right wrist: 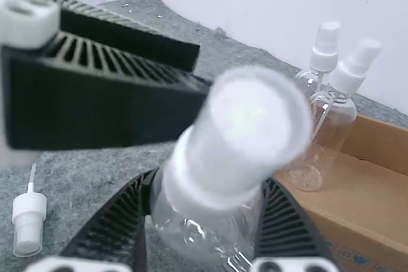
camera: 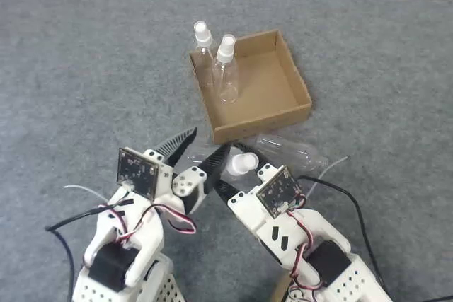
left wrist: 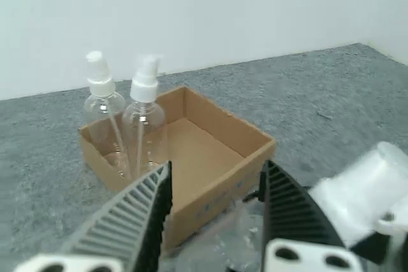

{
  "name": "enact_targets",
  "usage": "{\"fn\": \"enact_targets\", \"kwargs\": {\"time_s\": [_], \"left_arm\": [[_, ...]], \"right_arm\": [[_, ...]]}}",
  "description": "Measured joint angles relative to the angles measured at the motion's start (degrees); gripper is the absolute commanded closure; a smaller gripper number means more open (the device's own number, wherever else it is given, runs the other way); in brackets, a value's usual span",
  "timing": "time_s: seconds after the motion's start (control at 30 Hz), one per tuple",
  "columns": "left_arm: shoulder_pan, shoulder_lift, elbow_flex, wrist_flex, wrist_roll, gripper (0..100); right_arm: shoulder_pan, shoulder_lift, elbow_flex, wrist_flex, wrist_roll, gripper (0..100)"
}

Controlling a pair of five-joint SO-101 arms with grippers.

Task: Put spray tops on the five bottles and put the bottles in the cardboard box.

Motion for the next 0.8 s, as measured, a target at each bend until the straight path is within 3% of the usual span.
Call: {"fn": "enact_targets", "kwargs": {"time_s": [0.53,0.8], "left_arm": [[-17.1,0.0,0.0,0.0,0.0,89],[-19.5,0.0,0.0,0.0,0.0,89]], "right_arm": [[8.2,0.0,-1.8,1.8,0.0,93.7],[9.4,0.0,-8.0,5.3,0.5,93.7]]}}
